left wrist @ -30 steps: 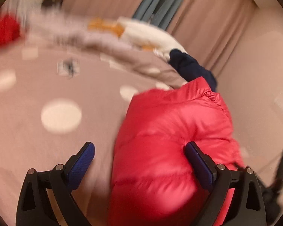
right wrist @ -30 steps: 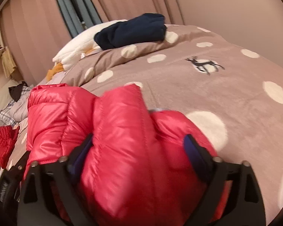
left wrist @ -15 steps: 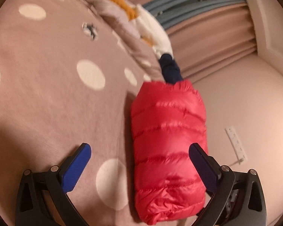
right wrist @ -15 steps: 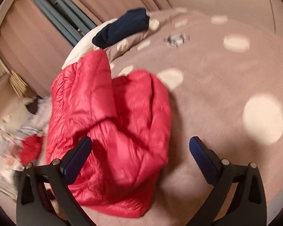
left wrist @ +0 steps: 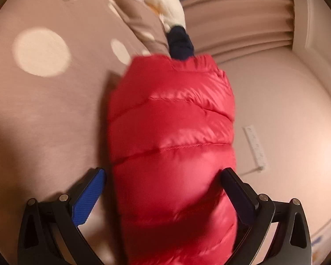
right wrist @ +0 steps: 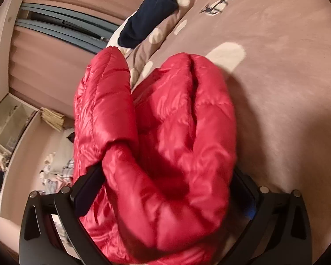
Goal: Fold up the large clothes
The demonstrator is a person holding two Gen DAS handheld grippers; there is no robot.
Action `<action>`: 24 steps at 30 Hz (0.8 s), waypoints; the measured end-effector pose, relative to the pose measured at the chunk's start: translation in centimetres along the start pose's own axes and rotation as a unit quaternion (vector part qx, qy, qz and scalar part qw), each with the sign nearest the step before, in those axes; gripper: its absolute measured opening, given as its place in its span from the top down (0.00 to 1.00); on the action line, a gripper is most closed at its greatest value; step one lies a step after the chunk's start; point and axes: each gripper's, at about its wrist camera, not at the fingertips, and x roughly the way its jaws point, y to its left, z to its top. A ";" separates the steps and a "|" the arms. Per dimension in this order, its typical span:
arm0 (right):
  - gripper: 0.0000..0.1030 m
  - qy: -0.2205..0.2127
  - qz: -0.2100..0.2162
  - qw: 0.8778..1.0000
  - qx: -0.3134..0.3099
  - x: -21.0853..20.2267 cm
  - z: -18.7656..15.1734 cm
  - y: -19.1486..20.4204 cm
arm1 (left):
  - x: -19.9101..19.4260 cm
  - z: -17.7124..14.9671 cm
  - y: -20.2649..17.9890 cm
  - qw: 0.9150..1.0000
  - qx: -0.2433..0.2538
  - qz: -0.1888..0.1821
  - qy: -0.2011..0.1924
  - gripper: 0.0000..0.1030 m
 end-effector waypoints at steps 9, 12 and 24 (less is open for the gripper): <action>0.24 0.050 0.020 0.998 -0.043 3.3 1.1 1.3 | 2.5 0.0 -0.4 0.999 0.020 0.009 0.033 0.16; 0.56 0.061 0.065 0.996 -0.024 4.9 1.0 0.3 | 2.6 -1.0 -1.1 0.997 0.044 0.055 0.016 0.24; 0.64 0.038 0.090 0.995 -0.038 3.8 0.3 1.6 | 1.0 -3.6 -5.3 0.984 0.112 0.136 -0.026 0.28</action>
